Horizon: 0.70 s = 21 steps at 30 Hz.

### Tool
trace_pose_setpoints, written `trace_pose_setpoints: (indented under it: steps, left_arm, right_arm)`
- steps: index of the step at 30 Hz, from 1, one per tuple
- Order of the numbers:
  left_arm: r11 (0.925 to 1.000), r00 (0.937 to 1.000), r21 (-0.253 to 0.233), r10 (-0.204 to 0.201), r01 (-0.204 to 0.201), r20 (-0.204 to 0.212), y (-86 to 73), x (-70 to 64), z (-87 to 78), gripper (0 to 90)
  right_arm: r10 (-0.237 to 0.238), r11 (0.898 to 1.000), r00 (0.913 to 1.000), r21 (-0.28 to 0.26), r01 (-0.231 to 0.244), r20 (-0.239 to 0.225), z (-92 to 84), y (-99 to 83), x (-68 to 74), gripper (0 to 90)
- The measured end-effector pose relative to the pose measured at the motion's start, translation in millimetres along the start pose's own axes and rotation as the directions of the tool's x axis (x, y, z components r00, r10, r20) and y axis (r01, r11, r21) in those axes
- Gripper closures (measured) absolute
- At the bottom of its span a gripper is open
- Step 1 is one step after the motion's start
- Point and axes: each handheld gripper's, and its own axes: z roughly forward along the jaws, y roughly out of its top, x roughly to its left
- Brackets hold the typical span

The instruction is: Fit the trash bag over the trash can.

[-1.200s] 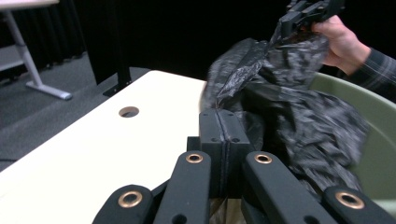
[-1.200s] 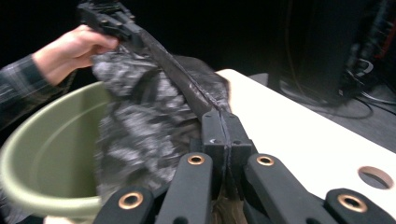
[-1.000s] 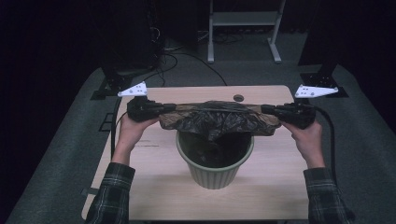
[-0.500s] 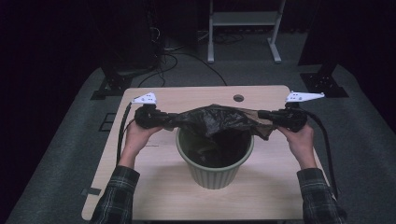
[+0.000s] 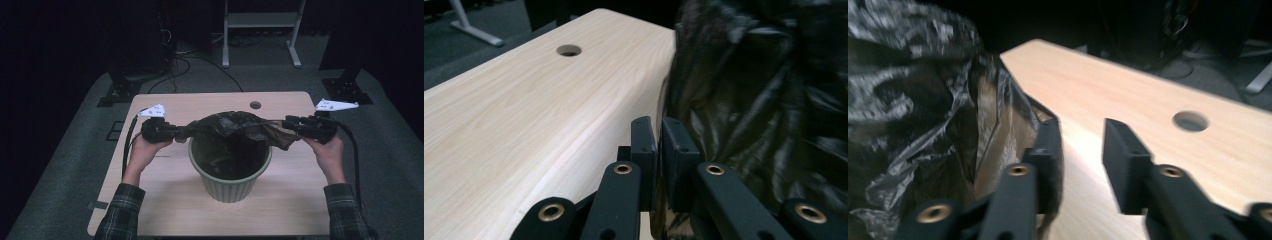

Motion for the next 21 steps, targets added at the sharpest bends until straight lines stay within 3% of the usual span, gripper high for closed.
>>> trace_pose_setpoints:
  steps: [2, 8, 11, 14, 16, 17, 21]
  left_arm:
    - [0.9998, 1.0, -0.017, 0.007, -0.007, 0.004, -1.5, -3.5, -5.1, 80.4]
    - [0.9987, 0.9996, -0.049, 0.011, -0.012, -0.028, -3.8, -10.0, -17.3, 51.0]
    - [0.9941, 0.9974, -0.1, 0.034, -0.04, -0.064, -3.4, -19.2, -36.1, 41.5]
    - [0.9899, 0.9958, -0.128, 0.051, -0.061, -0.076, -1.5, -24.6, -47.0, 37.7]
    - [0.9816, 0.9956, -0.173, 0.071, -0.081, -0.061, 4.3, -32.0, -56.4, 36.3]
    - [0.9816, 0.9956, -0.173, 0.071, -0.081, -0.061, 4.3, -32.0, -56.4, 35.8]
    - [0.9677, 0.9904, -0.211, 0.136, -0.138, -0.024, 26.4, -50.1, -53.2, 34.3]
  right_arm:
    - [-0.005, 1.0, 1.0, -0.03, 0.005, -0.006, -9.4, 3.1, 1.4, 60.9]
    - [-0.041, 0.996, 0.9991, -0.077, 0.04, -0.014, -31.6, 14.4, 11.3, 55.2]
    - [-0.069, 0.994, 0.9975, -0.09, 0.068, -0.012, -43.5, 20.0, 19.5, 51.2]
    - [-0.074, 0.993, 0.9972, -0.095, 0.073, -0.008, -48.7, 21.4, 22.1, 49.1]
    - [-0.071, 0.993, 0.9974, -0.096, 0.07, -0.006, -52.5, 21.6, 22.6, 47.2]
    - [-0.071, 0.993, 0.9974, -0.096, 0.07, -0.006, -52.5, 21.6, 22.6, 47.2]
    - [-0.068, 0.993, 0.9975, -0.098, 0.066, -0.018, -51.1, 20.2, 25.3, 47.2]
